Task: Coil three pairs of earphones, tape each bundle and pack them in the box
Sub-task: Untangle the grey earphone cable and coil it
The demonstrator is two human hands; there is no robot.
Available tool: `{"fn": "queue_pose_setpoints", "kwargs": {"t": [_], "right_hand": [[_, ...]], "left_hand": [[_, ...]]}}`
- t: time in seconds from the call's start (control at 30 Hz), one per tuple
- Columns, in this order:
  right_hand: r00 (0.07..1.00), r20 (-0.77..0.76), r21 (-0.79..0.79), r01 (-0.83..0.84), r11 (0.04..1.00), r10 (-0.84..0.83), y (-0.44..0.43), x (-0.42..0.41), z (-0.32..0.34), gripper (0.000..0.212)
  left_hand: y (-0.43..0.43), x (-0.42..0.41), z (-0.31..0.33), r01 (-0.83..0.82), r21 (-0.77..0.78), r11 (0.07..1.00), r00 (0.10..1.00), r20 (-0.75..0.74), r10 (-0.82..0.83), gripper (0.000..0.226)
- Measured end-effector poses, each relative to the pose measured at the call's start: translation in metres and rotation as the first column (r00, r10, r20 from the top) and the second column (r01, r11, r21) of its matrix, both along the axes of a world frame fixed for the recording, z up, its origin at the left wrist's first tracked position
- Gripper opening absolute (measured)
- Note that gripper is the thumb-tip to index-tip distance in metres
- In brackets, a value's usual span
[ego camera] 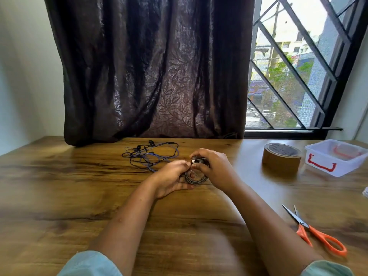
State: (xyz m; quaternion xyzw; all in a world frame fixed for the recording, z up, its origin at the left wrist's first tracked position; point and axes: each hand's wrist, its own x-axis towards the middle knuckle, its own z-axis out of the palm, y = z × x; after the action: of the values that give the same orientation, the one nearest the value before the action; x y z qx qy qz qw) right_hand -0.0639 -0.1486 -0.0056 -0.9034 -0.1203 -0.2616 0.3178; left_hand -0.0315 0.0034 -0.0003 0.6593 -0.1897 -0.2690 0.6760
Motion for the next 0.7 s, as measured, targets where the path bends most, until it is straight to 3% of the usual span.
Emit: {"fn": "queue_pose_setpoints", "kwargs": {"t": [0.13,0.23,0.4,0.5,0.7], "right_hand": [[0.999,-0.009,-0.041,0.043,0.998,-0.043,-0.001,-0.002,-0.002,0.020],[0.996,-0.008,-0.164,0.088,0.983,-0.091,0.002,-0.001,-0.005,0.016],[0.984,0.147,-0.238,0.136,0.962,-0.102,0.005,-0.004,-0.004,0.020],[0.968,0.245,-0.280,0.129,0.951,-0.060,0.008,-0.004,0.001,0.018],[0.970,0.242,-0.351,0.089,0.932,-0.001,0.011,-0.008,0.004,0.013]], "left_hand": [[0.000,-0.002,0.001,0.007,0.008,1.000,1.000,-0.006,-0.007,0.023],[-0.003,-0.002,0.000,-0.055,0.023,0.998,0.998,0.017,0.054,0.023],[-0.009,-0.003,-0.002,-0.145,0.034,0.989,0.989,0.047,0.143,0.024],[-0.011,-0.003,-0.002,-0.198,-0.019,0.980,0.980,-0.032,0.197,0.026],[-0.006,-0.003,-0.001,-0.157,-0.090,0.983,0.984,-0.103,0.148,0.026]]}}
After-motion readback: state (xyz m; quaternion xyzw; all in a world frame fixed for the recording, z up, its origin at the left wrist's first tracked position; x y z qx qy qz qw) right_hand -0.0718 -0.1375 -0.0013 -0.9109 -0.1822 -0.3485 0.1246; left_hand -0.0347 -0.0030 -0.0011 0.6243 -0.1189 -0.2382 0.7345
